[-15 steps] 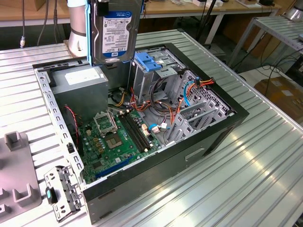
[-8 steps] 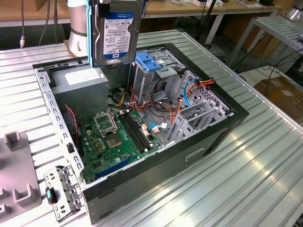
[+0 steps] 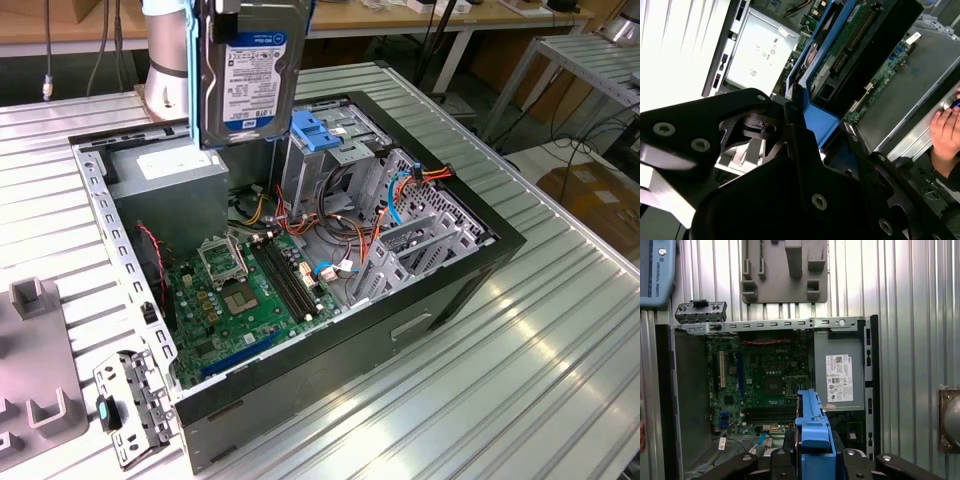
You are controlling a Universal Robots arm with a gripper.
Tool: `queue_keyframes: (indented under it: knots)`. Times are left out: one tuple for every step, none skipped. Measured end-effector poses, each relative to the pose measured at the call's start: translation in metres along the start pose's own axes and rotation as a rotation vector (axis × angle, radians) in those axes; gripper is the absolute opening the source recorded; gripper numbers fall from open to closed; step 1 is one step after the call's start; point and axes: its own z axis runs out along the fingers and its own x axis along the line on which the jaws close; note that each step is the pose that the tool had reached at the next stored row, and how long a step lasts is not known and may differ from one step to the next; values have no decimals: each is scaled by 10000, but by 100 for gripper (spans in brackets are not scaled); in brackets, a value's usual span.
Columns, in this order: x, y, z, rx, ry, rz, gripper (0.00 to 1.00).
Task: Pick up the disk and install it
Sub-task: 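Insert the disk into the insertion slot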
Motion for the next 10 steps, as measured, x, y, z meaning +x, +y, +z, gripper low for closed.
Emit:
queue_keyframes:
  knots:
    - [11, 0, 0, 0, 0, 0, 37]
    - [34, -1, 2, 0, 0, 0, 37]
    - [52, -2, 2, 0, 0, 0, 37]
    - [65, -3, 3, 0, 0, -1, 37]
    - [77, -4, 3, -1, 2, -1, 37]
    - [89, -4, 4, -1, 2, -1, 37]
    - [112, -5, 5, 0, 2, 0, 37]
    - [128, -6, 5, 0, 2, -1, 37]
    - [141, -7, 6, 0, 3, -1, 37]
    - [155, -7, 7, 0, 4, -1, 37]
